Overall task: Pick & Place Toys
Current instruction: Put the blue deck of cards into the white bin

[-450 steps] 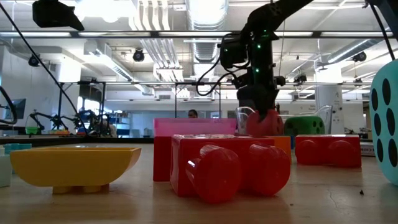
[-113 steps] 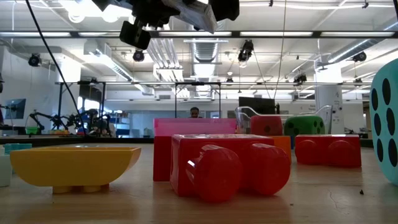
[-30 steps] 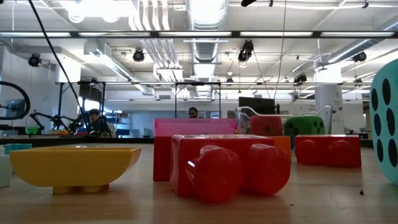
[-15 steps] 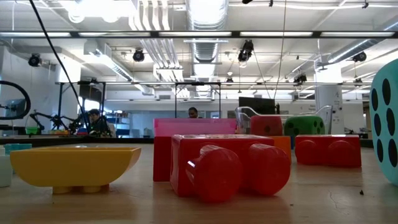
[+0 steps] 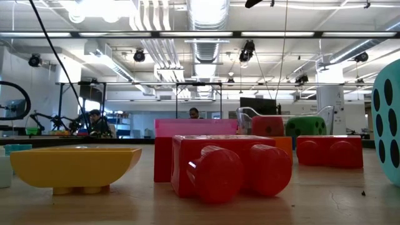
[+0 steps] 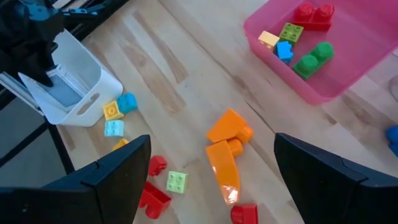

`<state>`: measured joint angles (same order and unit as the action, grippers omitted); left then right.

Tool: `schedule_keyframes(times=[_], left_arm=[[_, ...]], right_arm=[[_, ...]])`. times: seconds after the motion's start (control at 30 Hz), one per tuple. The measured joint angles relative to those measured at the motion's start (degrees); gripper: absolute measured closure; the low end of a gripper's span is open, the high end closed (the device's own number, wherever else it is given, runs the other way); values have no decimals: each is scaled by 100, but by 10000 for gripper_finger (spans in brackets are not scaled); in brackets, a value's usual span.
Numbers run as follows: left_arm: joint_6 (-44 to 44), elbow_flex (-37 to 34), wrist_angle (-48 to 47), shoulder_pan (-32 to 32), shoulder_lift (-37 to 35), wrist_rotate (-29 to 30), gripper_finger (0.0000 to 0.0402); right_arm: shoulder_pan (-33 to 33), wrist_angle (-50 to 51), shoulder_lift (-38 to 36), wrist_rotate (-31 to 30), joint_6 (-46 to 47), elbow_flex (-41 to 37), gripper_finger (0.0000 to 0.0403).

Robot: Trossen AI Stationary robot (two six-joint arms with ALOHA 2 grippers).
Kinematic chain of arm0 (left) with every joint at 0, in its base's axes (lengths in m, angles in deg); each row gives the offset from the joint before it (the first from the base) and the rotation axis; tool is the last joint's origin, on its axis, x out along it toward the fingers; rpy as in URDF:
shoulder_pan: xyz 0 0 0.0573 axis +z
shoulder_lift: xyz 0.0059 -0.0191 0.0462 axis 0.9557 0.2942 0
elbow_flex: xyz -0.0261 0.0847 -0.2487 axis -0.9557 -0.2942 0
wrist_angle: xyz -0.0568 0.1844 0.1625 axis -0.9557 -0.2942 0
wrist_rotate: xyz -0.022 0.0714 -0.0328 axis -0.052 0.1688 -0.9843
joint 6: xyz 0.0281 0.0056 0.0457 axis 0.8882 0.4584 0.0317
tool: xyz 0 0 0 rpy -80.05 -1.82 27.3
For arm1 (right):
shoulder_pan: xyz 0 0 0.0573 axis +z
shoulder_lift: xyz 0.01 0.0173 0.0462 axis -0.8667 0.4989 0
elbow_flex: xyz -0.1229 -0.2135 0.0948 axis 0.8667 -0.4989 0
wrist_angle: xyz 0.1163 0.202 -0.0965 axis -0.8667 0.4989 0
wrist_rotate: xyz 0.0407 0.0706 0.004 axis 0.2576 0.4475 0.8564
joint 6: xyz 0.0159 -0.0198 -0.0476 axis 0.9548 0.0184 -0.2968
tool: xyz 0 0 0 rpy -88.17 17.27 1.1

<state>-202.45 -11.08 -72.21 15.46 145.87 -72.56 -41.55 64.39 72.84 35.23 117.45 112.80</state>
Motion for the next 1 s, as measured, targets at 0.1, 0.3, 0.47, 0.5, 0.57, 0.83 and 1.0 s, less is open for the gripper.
schedule_keyframes(times=[0.1,0.3,0.47,0.5,0.57,0.83,1.0], left_arm=[[-77,0,-27,0,0,-26,302],[-155,0,-64,2,4,-219,230],[-154,0,-63,2,4,-412,213],[-154,0,-63,2,4,-439,212],[-156,0,-58,2,4,-556,212],[-154,-5,-226,2,4,-623,210],[-297,-188,-139,2,11,-699,210]], right_arm=[[0,2,2,2,0,-35,74],[0,11,2,2,-11,-65,74],[0,11,2,4,-42,-65,74],[0,11,2,4,-47,-65,74],[0,11,2,4,-48,-65,74],[0,11,2,15,-46,-65,74],[0,11,2,17,-46,-65,74]])
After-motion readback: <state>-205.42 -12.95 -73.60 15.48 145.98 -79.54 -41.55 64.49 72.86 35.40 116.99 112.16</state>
